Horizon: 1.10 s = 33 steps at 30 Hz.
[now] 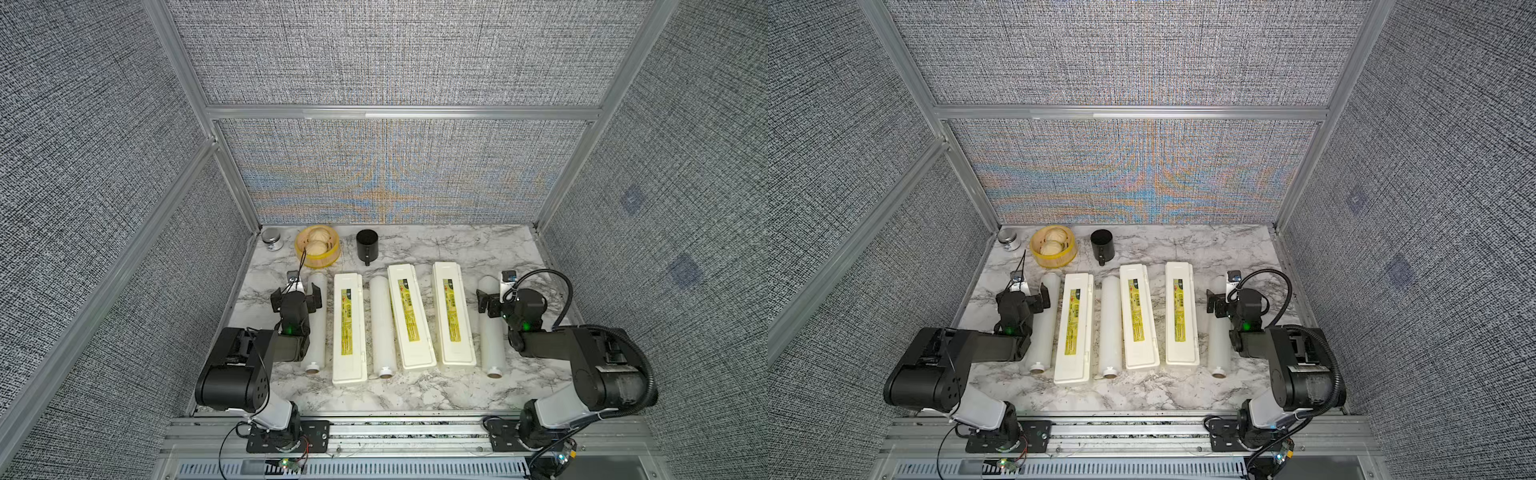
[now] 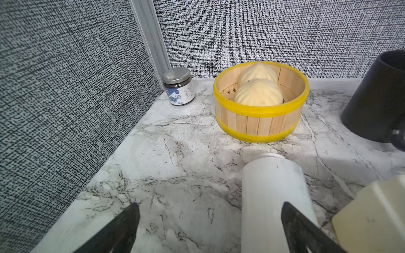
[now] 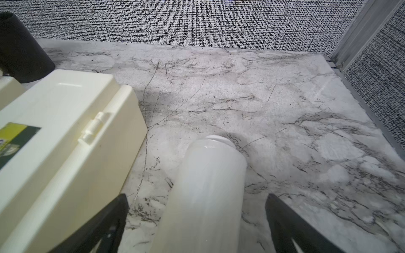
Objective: Put plastic wrap rolls into dispensers
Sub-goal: Pick up the plastic wrap cutting box from the center of the board.
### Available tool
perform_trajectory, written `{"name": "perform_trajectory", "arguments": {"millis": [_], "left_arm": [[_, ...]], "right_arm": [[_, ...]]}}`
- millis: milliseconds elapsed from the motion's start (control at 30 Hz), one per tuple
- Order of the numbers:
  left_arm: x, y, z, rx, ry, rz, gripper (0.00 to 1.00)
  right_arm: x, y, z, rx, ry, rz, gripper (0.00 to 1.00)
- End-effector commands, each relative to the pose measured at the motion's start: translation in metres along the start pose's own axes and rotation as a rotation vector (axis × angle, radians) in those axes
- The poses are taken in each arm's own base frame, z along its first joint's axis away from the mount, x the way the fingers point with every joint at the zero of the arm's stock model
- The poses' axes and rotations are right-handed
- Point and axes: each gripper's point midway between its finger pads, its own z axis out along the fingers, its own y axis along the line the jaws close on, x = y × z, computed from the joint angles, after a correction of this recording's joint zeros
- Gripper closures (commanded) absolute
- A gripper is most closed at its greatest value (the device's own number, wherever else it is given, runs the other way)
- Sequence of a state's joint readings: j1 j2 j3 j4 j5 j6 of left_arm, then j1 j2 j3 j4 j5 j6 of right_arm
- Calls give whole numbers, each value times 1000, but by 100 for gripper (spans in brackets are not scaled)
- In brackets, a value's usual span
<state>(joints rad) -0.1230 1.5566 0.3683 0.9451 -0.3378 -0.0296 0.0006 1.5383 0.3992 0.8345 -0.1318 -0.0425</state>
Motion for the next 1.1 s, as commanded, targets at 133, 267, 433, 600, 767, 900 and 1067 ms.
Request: {"name": "perform_trajectory", "arguments": {"millis": [133, 267, 433, 600, 767, 900, 1067], "left_arm": [[-4, 0, 0, 1, -11, -2, 0], [-4, 0, 0, 1, -11, -2, 0], [-4, 0, 0, 1, -12, -3, 0], [-4, 0, 0, 1, -12, -4, 0], [-4, 0, 0, 2, -12, -4, 0], [-5, 0, -1, 5, -15, -6, 0], [-22, -2, -6, 15, 25, 23, 1]], "right_arm": [[-2, -1, 0, 6, -6, 3, 1], [-2, -1, 0, 6, -4, 3, 1], [-2, -1, 0, 7, -5, 3, 1], [-2, -1, 0, 7, -4, 4, 1], [-2, -2, 1, 10, 0, 9, 1], [-2, -3, 0, 17, -4, 9, 1], [-43, -4, -20, 30, 5, 21, 1]]}}
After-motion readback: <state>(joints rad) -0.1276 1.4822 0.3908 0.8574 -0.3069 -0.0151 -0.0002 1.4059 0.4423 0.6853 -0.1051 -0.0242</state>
